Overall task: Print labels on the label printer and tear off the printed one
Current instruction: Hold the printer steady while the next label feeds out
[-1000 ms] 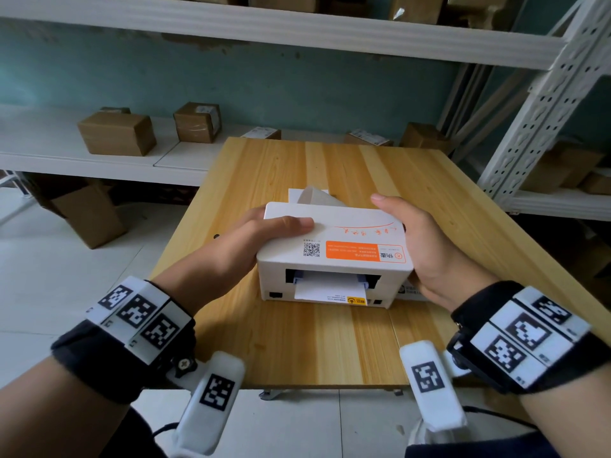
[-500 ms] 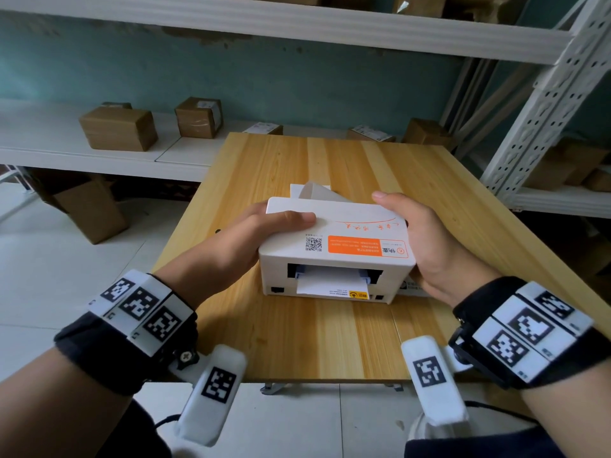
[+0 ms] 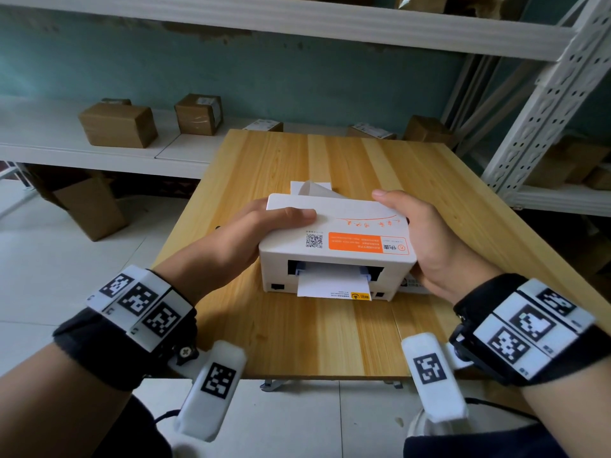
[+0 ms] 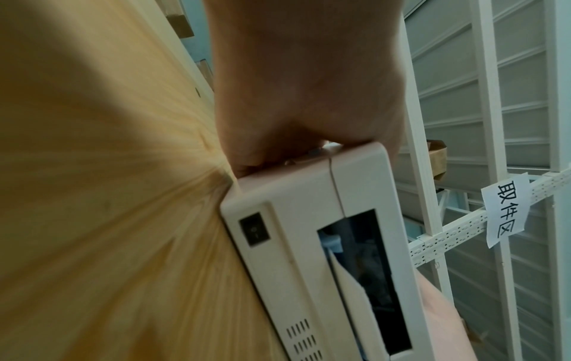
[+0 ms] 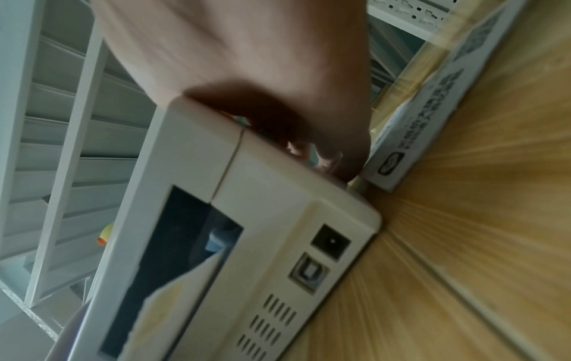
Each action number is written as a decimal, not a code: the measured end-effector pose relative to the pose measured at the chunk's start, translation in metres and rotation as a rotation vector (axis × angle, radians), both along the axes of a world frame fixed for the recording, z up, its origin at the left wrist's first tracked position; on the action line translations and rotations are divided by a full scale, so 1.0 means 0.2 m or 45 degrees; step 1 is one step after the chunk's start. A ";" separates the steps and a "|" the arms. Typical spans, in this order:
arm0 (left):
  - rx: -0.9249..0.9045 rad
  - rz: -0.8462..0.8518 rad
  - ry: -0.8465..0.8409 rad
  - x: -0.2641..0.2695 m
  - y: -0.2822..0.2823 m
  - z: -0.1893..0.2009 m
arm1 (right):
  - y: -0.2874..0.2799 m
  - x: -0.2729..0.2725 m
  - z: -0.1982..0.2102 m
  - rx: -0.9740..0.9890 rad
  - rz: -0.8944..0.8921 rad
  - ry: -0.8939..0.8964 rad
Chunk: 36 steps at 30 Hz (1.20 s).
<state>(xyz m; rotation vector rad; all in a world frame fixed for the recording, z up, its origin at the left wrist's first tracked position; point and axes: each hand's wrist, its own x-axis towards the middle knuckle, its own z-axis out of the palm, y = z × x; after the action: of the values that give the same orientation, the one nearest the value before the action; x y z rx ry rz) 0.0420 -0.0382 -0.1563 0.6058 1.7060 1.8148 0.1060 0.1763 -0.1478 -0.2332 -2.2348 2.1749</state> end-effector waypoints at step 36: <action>-0.051 0.011 0.022 0.00 0.01 0.01 | 0.00 0.01 0.00 0.134 -0.032 -0.056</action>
<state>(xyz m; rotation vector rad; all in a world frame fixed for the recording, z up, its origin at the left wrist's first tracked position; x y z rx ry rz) 0.0423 -0.0372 -0.1548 0.5997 1.7549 1.7821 0.1074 0.1764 -0.1473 -0.3077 -2.3476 2.0518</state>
